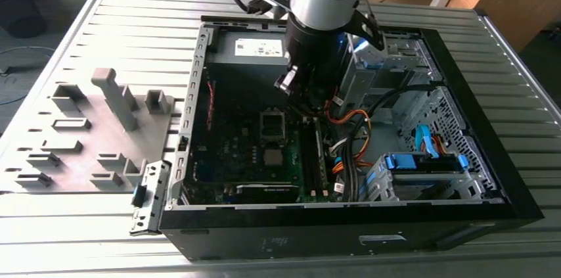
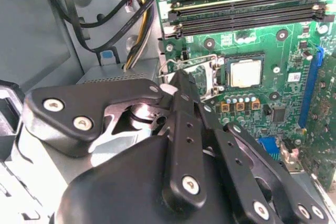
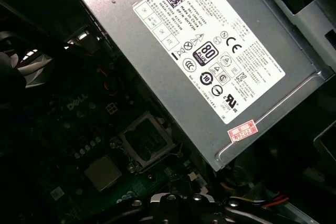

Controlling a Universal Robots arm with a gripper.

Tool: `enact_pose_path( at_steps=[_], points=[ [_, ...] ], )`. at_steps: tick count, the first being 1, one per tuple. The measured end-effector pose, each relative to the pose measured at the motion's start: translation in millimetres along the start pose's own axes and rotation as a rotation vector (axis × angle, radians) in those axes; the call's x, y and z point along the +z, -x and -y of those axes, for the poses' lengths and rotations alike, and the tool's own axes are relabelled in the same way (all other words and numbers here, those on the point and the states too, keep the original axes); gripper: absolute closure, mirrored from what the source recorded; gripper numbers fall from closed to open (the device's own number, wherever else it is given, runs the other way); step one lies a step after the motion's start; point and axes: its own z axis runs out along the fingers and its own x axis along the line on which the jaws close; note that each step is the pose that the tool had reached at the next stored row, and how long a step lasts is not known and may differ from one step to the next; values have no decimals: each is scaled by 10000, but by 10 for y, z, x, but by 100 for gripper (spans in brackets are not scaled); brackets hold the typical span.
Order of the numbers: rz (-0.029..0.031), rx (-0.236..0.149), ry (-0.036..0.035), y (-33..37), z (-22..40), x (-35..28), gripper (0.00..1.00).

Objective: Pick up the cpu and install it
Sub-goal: 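Close the cpu cover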

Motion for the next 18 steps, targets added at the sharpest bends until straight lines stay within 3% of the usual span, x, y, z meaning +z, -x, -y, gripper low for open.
enact_pose_path(
  at_steps=[18],
  points=[
    [0, 0, 0, 4, -5, -80, 89]
  ],
)
